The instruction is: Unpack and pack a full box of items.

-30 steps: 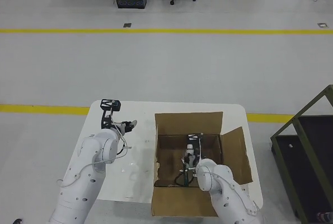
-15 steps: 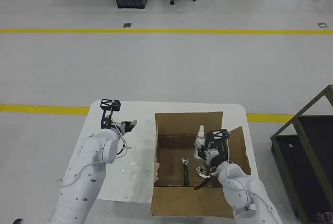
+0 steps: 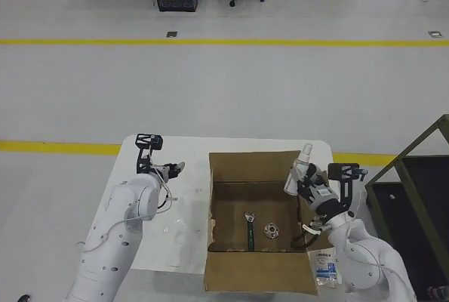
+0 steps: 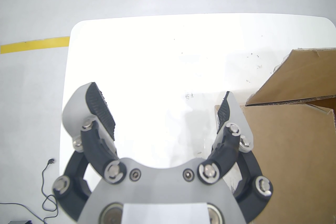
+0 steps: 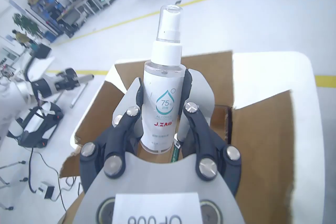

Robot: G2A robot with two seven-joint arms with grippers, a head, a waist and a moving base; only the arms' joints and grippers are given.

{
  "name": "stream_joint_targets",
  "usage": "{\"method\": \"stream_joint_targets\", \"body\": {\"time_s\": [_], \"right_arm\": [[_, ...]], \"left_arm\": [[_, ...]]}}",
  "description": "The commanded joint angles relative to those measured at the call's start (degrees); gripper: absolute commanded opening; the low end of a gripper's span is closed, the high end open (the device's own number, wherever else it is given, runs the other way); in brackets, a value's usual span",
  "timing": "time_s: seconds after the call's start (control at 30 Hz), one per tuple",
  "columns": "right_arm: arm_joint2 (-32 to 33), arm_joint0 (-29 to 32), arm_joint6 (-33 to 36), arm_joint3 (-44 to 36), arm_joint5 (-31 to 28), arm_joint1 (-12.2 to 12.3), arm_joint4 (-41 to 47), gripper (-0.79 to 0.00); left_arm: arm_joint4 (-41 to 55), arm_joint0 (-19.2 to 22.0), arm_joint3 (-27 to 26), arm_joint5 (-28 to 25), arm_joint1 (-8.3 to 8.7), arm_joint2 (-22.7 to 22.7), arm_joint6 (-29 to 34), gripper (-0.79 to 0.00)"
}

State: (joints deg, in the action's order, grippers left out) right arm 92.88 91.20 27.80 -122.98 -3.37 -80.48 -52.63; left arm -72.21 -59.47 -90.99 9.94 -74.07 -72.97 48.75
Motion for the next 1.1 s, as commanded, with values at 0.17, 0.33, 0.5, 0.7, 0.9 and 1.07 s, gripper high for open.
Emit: {"method": "stream_joint_targets", "body": {"time_s": [0.17, 0.33, 0.5, 0.7, 0.9, 1.07], "right_arm": [[15.64, 6.38, 1.68, -6.17, -0.58, 1.04, 0.81, -0.785], [22.17, 9.97, 6.63, -3.57, -0.50, 1.71, -3.59, -0.785], [24.40, 12.60, 14.16, 0.41, -5.33, 2.64, -10.23, -0.785], [21.75, 13.42, 19.06, 6.56, -9.49, 3.33, -16.08, -0.785], [16.04, 12.24, 21.09, 13.57, -12.25, 3.84, -24.29, -0.785], [11.75, 10.43, 19.63, 19.19, -10.61, 3.93, -29.78, -0.785]], "left_arm": [[0.00, 0.00, 0.00, 0.00, 0.00, 0.00, 0.00, 0.000], [0.00, 0.00, 0.00, 0.00, 0.00, 0.00, 0.00, 0.000], [0.00, 0.00, 0.00, 0.00, 0.00, 0.00, 0.00, 0.000], [0.00, 0.00, 0.00, 0.00, 0.00, 0.00, 0.00, 0.000], [0.00, 0.00, 0.00, 0.00, 0.00, 0.00, 0.00, 0.000], [0.00, 0.00, 0.00, 0.00, 0.00, 0.00, 0.00, 0.000]]}}
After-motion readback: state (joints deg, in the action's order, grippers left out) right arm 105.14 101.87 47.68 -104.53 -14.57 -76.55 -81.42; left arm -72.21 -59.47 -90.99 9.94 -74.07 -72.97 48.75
